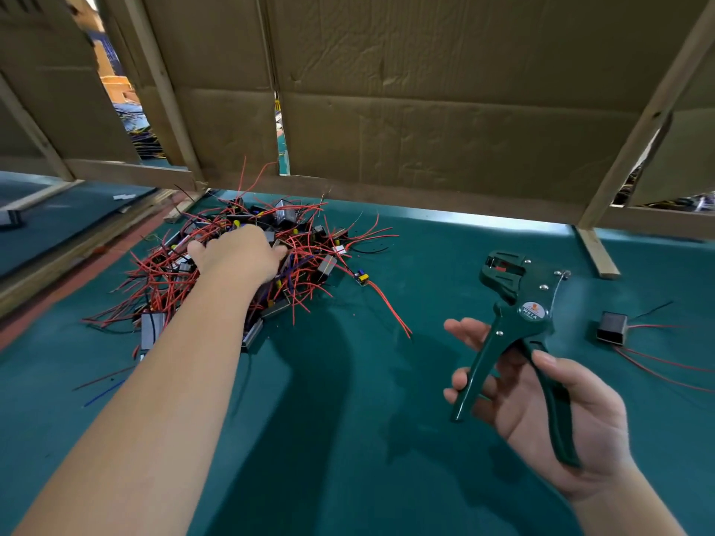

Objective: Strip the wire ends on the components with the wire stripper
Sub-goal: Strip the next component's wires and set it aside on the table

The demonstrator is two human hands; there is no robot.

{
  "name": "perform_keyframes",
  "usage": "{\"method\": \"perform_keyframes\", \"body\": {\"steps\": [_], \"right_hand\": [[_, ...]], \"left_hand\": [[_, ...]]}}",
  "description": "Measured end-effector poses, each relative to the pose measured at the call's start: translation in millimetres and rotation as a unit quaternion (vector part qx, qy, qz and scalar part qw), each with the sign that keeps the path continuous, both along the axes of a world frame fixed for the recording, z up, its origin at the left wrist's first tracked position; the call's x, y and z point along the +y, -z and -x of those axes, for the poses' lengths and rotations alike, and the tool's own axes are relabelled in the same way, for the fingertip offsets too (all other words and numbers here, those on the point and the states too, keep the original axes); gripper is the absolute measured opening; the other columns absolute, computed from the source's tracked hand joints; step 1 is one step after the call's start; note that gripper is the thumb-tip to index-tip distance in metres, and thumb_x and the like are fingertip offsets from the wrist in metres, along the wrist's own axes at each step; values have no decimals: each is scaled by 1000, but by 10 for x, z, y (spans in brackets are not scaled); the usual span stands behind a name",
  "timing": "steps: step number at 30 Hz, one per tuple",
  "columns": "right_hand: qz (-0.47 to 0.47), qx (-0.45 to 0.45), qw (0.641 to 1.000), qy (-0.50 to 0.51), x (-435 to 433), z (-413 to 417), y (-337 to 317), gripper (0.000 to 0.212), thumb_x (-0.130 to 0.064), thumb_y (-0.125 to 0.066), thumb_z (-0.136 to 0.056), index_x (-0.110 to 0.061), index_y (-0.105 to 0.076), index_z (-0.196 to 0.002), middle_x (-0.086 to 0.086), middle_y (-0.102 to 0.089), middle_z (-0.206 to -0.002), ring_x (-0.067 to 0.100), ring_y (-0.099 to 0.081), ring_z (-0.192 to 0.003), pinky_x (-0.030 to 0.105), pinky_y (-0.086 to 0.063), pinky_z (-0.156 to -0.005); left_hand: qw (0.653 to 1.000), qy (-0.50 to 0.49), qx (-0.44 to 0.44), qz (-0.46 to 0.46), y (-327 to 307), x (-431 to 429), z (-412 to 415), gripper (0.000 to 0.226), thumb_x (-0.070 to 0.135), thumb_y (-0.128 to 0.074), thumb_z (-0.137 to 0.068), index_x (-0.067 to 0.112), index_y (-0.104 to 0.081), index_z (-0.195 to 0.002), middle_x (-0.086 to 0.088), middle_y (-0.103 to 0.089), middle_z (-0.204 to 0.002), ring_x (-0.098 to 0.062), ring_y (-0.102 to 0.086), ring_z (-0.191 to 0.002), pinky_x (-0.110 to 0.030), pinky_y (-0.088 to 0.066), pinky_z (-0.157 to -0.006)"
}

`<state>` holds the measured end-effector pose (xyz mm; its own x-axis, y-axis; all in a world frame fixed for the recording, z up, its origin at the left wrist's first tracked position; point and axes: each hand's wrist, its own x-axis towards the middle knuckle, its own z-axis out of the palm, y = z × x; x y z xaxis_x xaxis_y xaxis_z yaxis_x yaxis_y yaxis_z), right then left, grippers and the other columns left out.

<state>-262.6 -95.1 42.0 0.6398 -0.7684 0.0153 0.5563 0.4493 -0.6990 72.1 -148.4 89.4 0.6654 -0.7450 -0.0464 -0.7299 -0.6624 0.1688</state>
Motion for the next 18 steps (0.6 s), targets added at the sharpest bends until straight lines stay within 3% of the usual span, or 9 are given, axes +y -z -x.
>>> {"method": "perform_keyframes", "body": {"steps": [4, 6, 7, 9, 11, 13, 14, 16, 18], "right_hand": [[1, 20, 1000, 7, 11, -9, 3, 76, -30, -85, -55, 4, -63, -118, 22, -50, -138, 38, -64, -80, 52, -54, -76], [1, 20, 1000, 6, 13, -10, 6, 75, -30, -85, -55, 3, -63, -119, 22, -51, -138, 38, -64, -81, 53, -54, -77], [1, 19, 1000, 7, 11, -9, 8, 75, -30, -85, -56, 3, -63, -119, 22, -51, -138, 38, -64, -81, 52, -54, -77], [-2, 16, 1000, 9, 4, -9, 11, 75, -30, -84, -56, 4, -62, -120, 22, -51, -138, 37, -65, -81, 52, -54, -77], [-4, 16, 1000, 7, -2, -13, 10, 76, -30, -84, -56, 3, -62, -121, 22, -51, -138, 37, -65, -82, 52, -54, -77], [-9, 11, 1000, 4, -2, -11, 12, 76, -29, -85, -56, 4, -62, -121, 22, -51, -138, 37, -65, -82, 52, -54, -77], [-12, 6, 1000, 1, 0, -9, 12, 76, -28, -85, -56, 4, -61, -121, 23, -51, -138, 37, -65, -82, 52, -54, -77], [-16, -4, 1000, -2, 5, -4, 15, 75, -27, -84, -58, 5, -60, -122, 24, -49, -139, 38, -65, -82, 53, -54, -78], [-19, -12, 1000, -3, 8, 1, 21, 75, -26, -84, -59, 6, -60, -122, 24, -49, -139, 39, -65, -83, 54, -54, -78]], "left_hand": [[997, 53, -30, 48, 26, -1, 109, 36, 54, -59, -89, 20, -67, -83, -3, -64, -77, -29, -57, -87, -44, -25, -92], [980, 91, -7, 179, 36, 34, 210, 30, 50, -60, -89, 21, -65, -84, 3, -61, -77, -23, -53, -80, -39, -29, -87], [955, 111, 21, 274, 20, 57, 259, 25, 47, -60, -89, 22, -64, -86, 7, -59, -78, -18, -52, -78, -34, -33, -83], [892, 131, 113, 417, -80, 96, 373, 17, 40, -64, -88, 23, -63, -90, 14, -60, -77, -2, -57, -71, -19, -41, -69], [804, 121, 327, 482, -207, 126, 503, 14, 33, -68, -87, 20, -63, -88, 11, -67, -76, 3, -62, -64, -15, -44, -62], [674, 119, 573, 451, -277, 182, 657, 17, 27, -70, -86, 13, -61, -91, 1, -73, -78, -7, -69, -65, -19, -49, -59], [625, 124, 646, 420, -274, 204, 719, 21, 27, -70, -83, 11, -61, -93, -1, -74, -80, -10, -71, -69, -19, -51, -59], [563, 128, 720, 384, -193, 240, 829, 27, 29, -69, -75, 11, -61, -93, -3, -74, -85, -13, -72, -77, -18, -54, -63], [528, 120, 750, 380, -64, 271, 928, 27, 25, -67, -72, 13, -56, -93, -3, -74, -88, -13, -72, -80, -19, -55, -65]]}}
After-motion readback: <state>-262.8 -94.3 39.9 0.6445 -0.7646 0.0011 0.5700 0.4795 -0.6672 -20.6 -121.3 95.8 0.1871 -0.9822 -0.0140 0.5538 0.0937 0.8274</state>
